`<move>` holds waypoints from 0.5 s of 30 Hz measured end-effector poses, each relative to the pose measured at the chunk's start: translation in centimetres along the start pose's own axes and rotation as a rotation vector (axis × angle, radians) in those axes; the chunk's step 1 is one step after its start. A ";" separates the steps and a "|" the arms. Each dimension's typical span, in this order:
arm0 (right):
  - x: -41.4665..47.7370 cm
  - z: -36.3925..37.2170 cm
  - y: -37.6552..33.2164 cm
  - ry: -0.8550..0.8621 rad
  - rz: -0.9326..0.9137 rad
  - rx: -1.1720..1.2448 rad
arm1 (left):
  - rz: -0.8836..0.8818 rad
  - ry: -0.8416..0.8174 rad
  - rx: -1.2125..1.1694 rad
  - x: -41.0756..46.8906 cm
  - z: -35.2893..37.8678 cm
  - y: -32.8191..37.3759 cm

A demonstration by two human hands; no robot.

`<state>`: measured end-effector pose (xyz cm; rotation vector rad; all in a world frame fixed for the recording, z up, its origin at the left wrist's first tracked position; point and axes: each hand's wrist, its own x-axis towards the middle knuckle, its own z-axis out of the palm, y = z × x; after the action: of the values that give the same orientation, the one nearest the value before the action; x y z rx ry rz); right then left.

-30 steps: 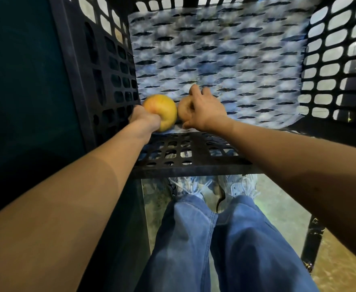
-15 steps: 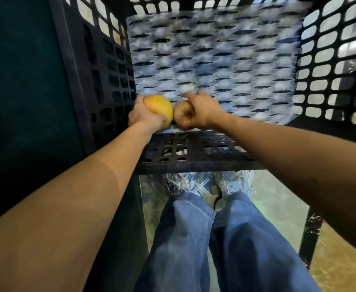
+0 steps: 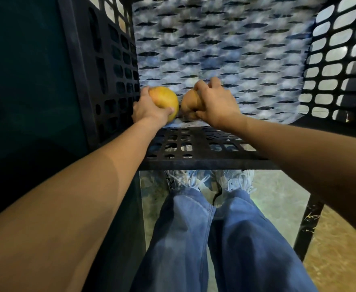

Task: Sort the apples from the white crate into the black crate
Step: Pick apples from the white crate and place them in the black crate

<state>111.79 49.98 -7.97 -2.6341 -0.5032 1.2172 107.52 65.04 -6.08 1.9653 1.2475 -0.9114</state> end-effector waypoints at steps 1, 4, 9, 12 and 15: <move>0.2 -0.2 0.0 -0.035 -0.020 -0.005 | -0.003 0.000 0.003 0.0 0.0 0.0; 0.7 -0.5 0.2 -0.117 -0.042 0.041 | -0.011 -0.017 -0.003 -0.1 -0.2 0.2; 0.3 -0.5 0.5 -0.144 0.008 0.141 | -0.006 -0.046 0.015 -0.5 -0.7 0.3; 0.0 -0.8 0.5 -0.147 0.013 0.144 | 0.021 -0.056 0.041 -0.7 -1.2 0.4; 0.2 -0.7 0.4 -0.148 0.011 0.119 | 0.074 -0.056 0.092 -0.5 -1.7 0.6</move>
<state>112.59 49.65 -7.81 -2.4634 -0.4262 1.4068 108.26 65.93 -4.59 2.0293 1.1115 -0.9951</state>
